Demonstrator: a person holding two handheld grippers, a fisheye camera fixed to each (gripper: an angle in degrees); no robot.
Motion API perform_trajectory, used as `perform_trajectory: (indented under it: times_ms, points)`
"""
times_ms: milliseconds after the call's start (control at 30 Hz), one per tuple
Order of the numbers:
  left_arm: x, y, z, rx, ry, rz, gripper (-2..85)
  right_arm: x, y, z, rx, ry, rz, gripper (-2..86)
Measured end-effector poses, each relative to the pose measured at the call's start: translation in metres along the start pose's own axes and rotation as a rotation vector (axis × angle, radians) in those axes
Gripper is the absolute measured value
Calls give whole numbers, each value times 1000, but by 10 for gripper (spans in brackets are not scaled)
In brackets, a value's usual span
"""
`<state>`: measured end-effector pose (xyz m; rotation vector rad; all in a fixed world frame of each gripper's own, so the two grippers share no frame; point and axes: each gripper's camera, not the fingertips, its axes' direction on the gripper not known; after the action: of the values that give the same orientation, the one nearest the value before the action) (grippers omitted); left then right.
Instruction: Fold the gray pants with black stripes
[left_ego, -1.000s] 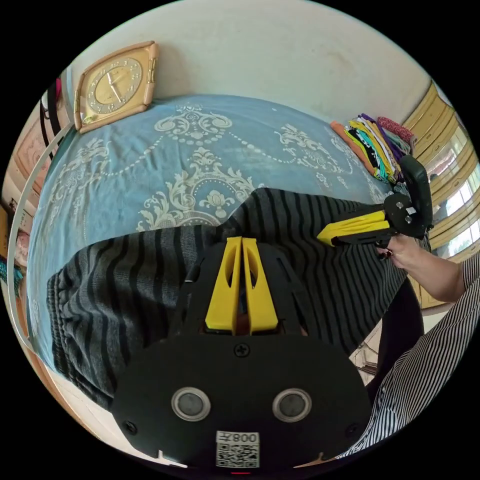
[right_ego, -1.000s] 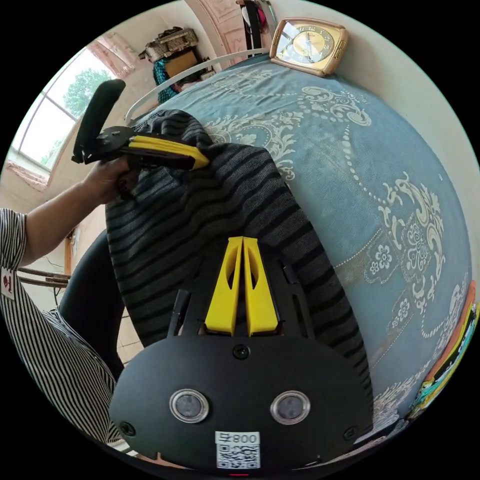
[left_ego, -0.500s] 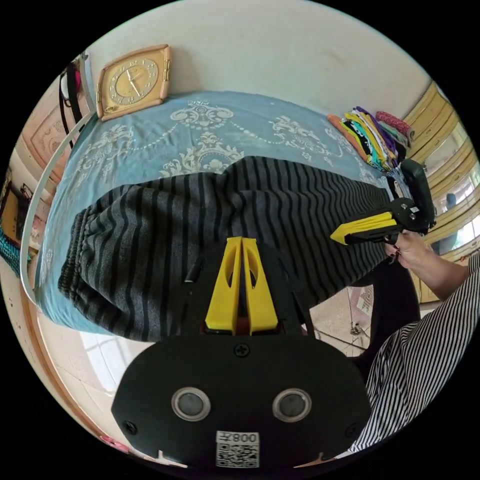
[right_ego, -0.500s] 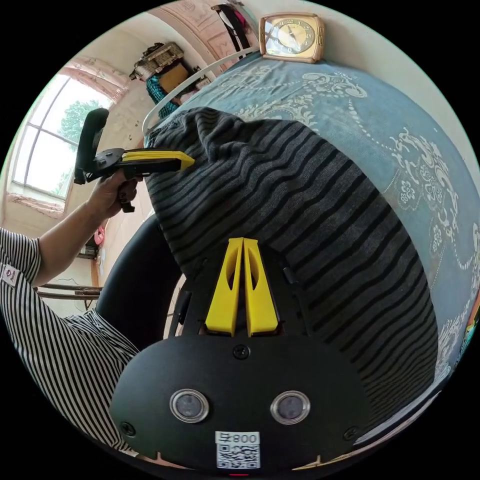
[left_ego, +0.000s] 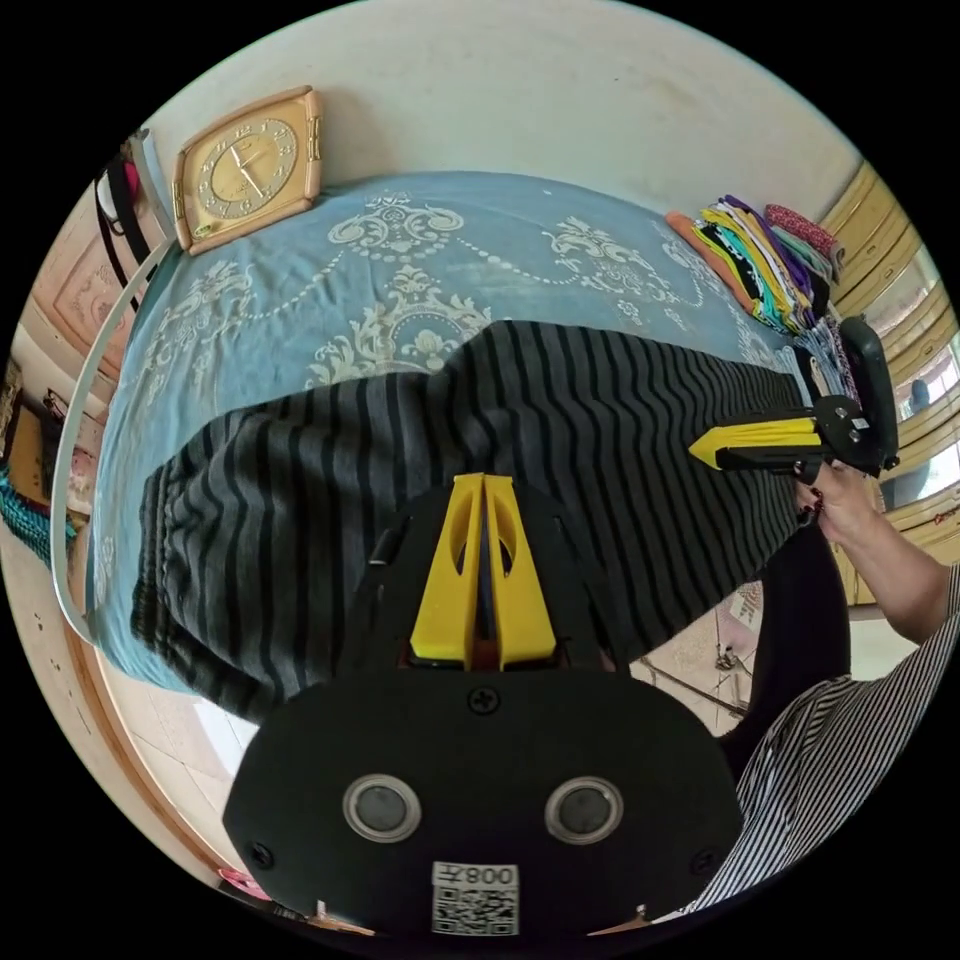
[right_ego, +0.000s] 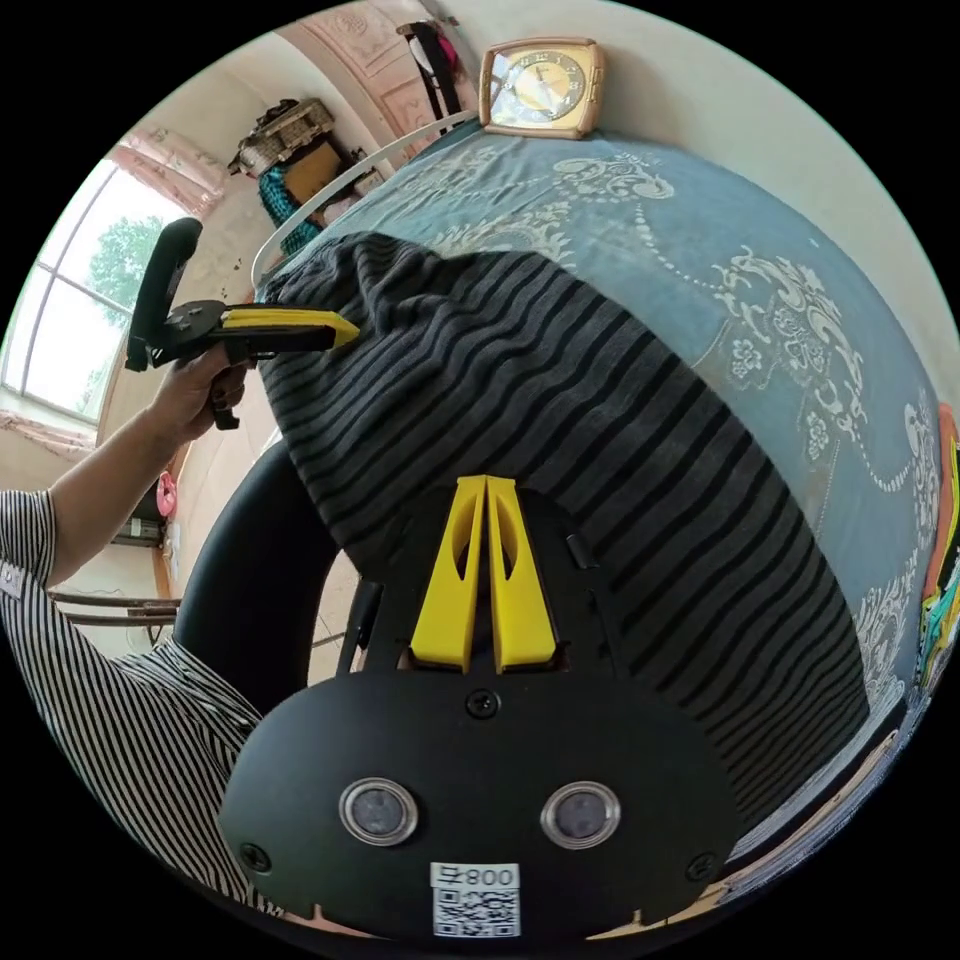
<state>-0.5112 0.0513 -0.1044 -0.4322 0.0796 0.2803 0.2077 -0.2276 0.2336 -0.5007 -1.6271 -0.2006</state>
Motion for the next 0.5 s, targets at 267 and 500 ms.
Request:
perform_trajectory:
  times_ms: [267,500]
  points:
    - [-4,-26,22,-25,-19,-131,1,66,41,-59,2,5,232,1]
    - [29,-56,31,-55,-53,-139,2,93,79,-124,43,-34,336,2]
